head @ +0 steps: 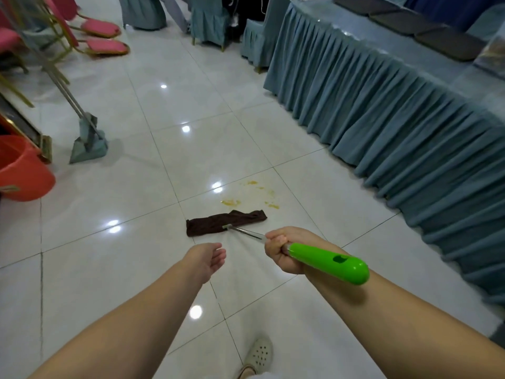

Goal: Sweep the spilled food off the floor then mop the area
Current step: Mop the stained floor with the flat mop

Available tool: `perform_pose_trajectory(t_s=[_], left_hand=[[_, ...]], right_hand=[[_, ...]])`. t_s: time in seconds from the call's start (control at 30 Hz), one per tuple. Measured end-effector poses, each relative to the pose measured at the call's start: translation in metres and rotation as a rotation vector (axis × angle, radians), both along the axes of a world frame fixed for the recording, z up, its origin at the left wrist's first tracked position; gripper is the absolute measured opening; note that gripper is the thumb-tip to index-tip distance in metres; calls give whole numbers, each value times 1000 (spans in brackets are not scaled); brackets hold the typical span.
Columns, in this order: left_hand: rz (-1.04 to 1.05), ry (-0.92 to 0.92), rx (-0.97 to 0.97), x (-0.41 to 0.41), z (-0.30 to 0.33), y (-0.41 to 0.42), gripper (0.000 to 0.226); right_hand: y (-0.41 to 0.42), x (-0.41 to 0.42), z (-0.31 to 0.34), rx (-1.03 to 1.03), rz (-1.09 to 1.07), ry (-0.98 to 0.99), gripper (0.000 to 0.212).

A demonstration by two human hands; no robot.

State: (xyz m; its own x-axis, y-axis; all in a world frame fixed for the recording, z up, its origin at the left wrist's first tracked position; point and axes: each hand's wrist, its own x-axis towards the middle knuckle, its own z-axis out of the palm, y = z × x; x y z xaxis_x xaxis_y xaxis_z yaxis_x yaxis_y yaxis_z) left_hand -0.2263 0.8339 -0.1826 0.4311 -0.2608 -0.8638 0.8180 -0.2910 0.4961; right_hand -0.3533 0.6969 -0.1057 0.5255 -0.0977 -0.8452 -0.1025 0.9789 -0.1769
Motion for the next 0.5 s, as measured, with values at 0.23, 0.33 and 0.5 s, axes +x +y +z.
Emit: perform_pose_trajectory(t_s=[0.23,0.33,0.5], left_hand=[[-113,30,-93,-25,17,-59,15],[-95,73,-130,-29,19,-63,22],[-178,108,-145,-11,20,-49,28]], right_hand=[[-18,14,10,2,63,61,27],[-8,18,11,30,59,63,23],[14,29,5,54,52,70,22]])
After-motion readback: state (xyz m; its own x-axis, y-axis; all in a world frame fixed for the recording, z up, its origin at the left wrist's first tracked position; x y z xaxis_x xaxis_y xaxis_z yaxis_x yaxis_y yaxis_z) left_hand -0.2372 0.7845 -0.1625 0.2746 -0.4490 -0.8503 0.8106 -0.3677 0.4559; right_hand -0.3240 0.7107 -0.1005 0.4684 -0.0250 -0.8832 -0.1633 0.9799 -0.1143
